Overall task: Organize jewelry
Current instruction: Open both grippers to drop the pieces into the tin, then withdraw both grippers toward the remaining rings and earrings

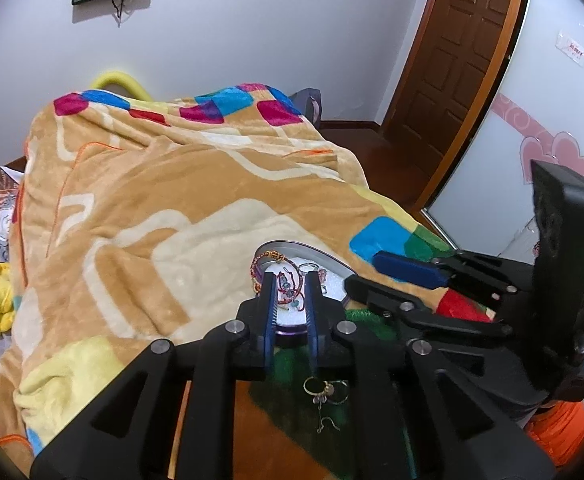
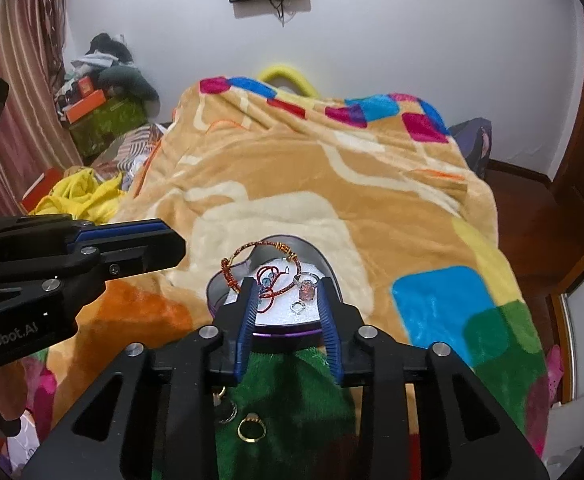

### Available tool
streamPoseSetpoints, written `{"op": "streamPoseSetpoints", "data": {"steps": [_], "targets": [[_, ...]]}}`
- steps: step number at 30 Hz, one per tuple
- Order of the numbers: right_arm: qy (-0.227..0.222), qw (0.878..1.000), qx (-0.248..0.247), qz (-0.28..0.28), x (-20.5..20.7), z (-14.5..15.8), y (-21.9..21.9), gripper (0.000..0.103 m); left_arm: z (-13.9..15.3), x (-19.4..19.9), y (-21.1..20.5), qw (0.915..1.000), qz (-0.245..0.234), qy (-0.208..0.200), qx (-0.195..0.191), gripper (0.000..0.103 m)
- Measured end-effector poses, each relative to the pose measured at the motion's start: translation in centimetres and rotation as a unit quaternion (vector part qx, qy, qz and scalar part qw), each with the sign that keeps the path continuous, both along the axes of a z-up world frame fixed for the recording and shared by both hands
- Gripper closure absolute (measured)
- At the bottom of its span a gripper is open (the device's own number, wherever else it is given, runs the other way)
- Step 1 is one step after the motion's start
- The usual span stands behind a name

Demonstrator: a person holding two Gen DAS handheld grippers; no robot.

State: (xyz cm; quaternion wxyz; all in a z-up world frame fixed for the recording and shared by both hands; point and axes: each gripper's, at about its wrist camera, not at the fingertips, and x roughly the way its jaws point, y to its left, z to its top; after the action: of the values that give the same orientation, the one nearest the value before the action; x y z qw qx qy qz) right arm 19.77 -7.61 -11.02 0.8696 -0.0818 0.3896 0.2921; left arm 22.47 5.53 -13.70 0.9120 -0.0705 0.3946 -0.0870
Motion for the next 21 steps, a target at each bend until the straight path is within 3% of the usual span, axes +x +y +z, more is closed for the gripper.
{"op": "streamPoseSetpoints", "data": {"steps": [4,6,8,21], "targets": [[-0.010,1.000,0.004,-0.005,-1.0,1.1,-0.5,0.074,0.7,-1.1,0.1,1.0000,0.005,-0.004,0.006,0.088],[-0.015,1.000,0.006,-0.007,-1.6,1.6,-0.8,0.074,0.9,-1.8,0.2,0.9999,0.009,-0.007,0.009,0.079],[-0.019,1.000,0.008,-0.009,-2.3,2.0,-1.1,0.074,1.1,-2.4,0.2,0.9998,0.010,-0.009,0.011,0.075],[-0.011,1.000,0.015,-0.014,-5.1,1.8,-2.3,0.074,-0.3,-5.2,0.7,0.9994,0.021,0.016,0.022,0.075]]}}
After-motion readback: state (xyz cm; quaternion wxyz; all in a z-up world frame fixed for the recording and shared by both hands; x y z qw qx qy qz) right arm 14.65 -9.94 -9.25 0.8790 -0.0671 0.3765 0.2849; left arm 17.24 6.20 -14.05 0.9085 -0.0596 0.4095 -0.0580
